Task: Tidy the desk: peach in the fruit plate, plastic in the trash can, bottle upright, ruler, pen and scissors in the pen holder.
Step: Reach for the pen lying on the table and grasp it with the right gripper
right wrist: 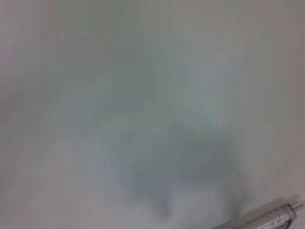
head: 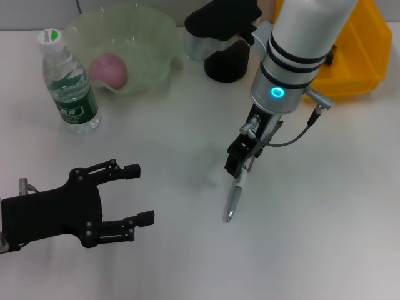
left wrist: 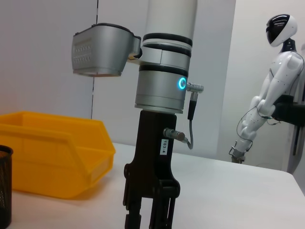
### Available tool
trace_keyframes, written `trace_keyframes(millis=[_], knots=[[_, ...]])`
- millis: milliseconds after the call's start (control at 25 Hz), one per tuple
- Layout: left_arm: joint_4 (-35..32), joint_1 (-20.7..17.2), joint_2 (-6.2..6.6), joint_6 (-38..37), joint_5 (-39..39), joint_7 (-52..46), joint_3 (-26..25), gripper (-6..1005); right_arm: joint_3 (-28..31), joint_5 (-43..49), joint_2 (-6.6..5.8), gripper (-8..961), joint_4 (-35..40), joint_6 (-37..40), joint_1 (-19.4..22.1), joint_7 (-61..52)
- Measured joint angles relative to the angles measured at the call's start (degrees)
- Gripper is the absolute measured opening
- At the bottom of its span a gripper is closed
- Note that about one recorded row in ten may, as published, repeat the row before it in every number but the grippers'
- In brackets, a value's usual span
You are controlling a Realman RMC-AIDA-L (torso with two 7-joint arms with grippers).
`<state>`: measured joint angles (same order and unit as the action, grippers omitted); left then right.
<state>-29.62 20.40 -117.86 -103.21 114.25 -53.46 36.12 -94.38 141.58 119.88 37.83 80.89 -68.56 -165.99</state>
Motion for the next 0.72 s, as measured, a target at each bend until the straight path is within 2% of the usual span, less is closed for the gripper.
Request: trace_keyframes(millis=[720], knots=[[0.0,0.3,-0.26,-1.0,0.0,1.7,0.0,835,-1.8,-4.5,0.00,609,-7.0,-2.1,-2.2,-3.4]])
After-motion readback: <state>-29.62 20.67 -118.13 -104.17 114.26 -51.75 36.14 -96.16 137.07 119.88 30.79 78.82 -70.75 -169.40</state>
